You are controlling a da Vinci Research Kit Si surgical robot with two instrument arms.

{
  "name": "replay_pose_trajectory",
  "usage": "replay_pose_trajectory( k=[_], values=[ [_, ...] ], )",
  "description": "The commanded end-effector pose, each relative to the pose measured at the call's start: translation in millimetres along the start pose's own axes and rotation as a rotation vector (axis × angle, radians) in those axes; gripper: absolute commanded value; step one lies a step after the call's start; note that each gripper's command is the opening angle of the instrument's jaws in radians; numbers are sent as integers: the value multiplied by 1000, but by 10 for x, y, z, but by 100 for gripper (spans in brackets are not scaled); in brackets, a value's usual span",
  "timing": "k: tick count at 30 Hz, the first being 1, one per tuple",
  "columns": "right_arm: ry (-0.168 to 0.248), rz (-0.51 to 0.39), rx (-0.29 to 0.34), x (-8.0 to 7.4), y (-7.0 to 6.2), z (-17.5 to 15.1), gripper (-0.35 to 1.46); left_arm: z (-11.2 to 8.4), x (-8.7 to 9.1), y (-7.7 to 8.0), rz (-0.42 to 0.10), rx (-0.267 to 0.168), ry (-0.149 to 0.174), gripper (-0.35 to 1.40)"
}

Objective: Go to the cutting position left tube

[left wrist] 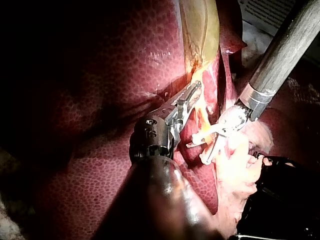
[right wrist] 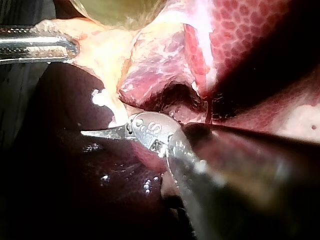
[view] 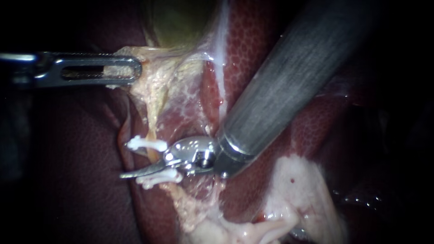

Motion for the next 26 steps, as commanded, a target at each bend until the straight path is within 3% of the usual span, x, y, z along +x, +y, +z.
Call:
replay_pose_trajectory(
  k=[1,26],
  values=[
    [0,3,0,-1,2,0,142,0,0,0,0,1,0,-35],
    [-1,1,-2,-5,6,2,142,2,1,-1,1,1,0,-35]
  ],
)
